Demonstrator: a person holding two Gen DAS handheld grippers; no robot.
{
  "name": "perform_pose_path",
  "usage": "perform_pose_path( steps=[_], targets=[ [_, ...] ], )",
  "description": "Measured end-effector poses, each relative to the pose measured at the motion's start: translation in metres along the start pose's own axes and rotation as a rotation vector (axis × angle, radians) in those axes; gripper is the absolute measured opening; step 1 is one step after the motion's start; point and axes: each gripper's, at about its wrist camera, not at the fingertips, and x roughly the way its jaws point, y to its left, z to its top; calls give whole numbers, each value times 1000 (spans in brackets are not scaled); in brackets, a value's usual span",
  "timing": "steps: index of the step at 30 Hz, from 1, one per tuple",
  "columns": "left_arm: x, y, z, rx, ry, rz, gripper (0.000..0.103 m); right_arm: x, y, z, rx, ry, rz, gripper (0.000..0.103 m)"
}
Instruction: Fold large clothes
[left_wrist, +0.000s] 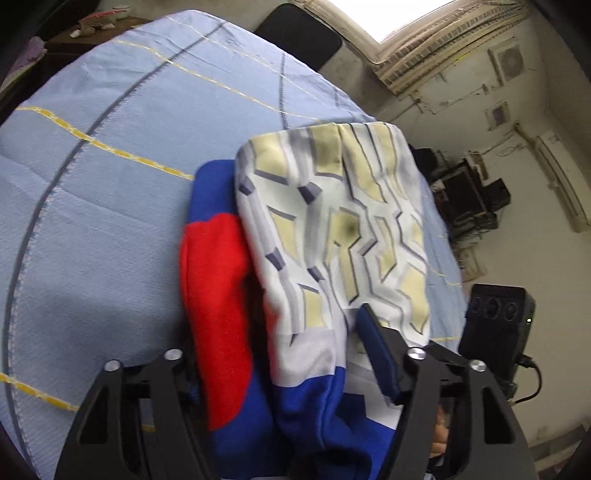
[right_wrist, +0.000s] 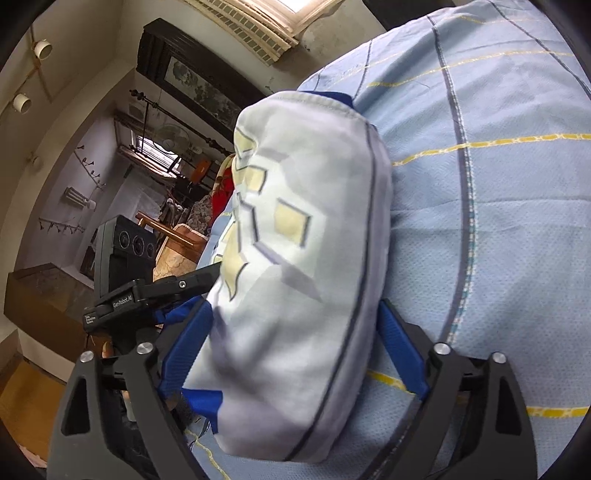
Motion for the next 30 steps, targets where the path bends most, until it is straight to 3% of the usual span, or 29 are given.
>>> perform_pose_path(
  steps=[3, 5, 9, 10, 13, 16, 21, 23, 26, 30],
  targets=[
    [3, -4, -1, 9, 3, 26, 64, 4, 6, -2, -23, -11, -21, 90],
    [6, 1, 1, -28, 10, 47, 78, 7, 6, -3, -26, -15, -30, 90],
    [8, 0, 2, -38, -5, 45, 79, 12, 12, -4, -53, -18, -54, 89],
    [7, 0, 1, -34, -10, 49, 78, 12, 12, -6, -53, -20, -55, 89],
    [6, -3, -3, -24, -11, -5, 59, 12, 12, -7, -53, -23, -53, 83],
    [5, -12, -5, 20, -30, 25, 55, 11, 15, -5, -58, -26, -57, 74],
    [6, -11, -4, 3, -29, 18, 57, 11, 14, -5, -57, -25, -55, 76],
    [9, -3, -3, -34, -16, 12, 69, 16, 13, -4, -64, -5, -47, 81],
    [8, 2, -3, -44, -14, -9, 68, 16, 15, -4, -69, -5, -52, 82],
    [5, -4, -6, -8, -35, 0, 57, 15, 16, -3, -74, -7, -54, 80]
  ],
)
